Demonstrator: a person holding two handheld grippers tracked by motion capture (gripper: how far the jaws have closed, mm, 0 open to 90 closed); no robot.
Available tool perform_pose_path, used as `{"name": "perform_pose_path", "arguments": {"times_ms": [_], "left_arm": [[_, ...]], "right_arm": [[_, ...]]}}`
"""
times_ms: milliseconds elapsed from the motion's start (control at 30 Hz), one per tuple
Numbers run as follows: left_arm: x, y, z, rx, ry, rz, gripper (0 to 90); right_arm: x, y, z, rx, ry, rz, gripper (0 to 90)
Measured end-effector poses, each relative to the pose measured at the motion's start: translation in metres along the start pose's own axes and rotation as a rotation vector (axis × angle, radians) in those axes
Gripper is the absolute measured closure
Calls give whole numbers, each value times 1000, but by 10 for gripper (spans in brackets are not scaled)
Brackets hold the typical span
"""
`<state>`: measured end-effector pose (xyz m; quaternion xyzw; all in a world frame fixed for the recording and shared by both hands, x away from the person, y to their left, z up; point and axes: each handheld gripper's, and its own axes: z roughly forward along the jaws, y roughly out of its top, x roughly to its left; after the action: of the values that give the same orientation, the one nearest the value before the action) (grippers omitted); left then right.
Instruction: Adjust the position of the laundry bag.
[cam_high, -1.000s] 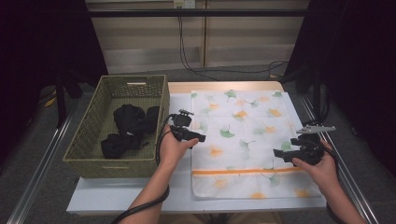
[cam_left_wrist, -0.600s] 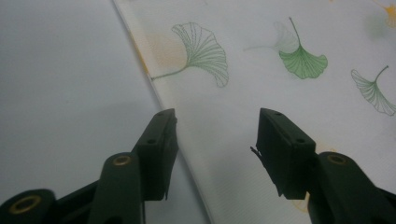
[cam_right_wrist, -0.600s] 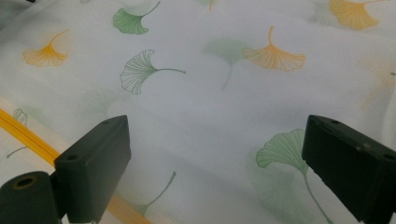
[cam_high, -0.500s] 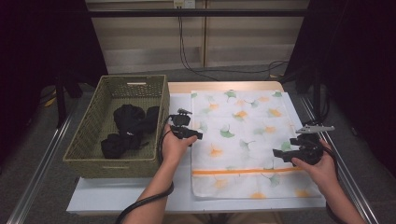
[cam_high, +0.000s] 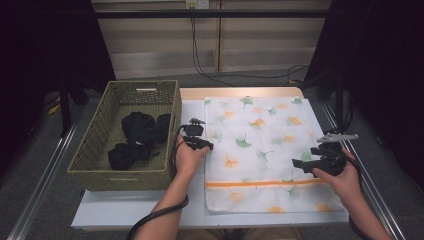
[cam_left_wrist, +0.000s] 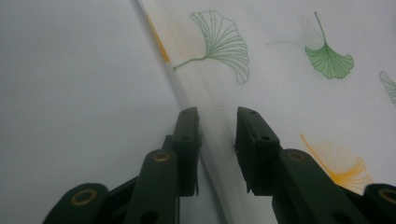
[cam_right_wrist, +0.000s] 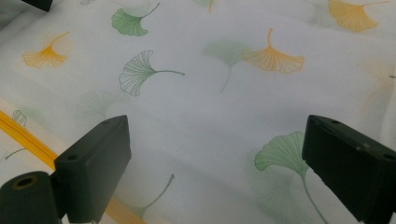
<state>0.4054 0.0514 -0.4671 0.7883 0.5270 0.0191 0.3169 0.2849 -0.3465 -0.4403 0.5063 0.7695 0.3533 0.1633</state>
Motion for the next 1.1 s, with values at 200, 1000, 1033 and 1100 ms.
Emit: {"name": "perform_pose_path", "arguments": {"times_ms": [200, 1000, 1033, 1100], "left_arm": [[-1, 2, 2, 29, 0, -29, 887], [-6, 34, -36, 48, 28, -59, 898], [-5, 37, -40, 46, 38, -58, 898], [-5, 38, -45, 30, 45, -61, 898]], "right_arm": [[1, 1, 0, -3, -5, 2, 78], [1, 2, 0, -5, -1, -6, 79], [1, 2, 0, -5, -2, -4, 78], [1, 2, 0, -7, -2, -6, 79]]}}
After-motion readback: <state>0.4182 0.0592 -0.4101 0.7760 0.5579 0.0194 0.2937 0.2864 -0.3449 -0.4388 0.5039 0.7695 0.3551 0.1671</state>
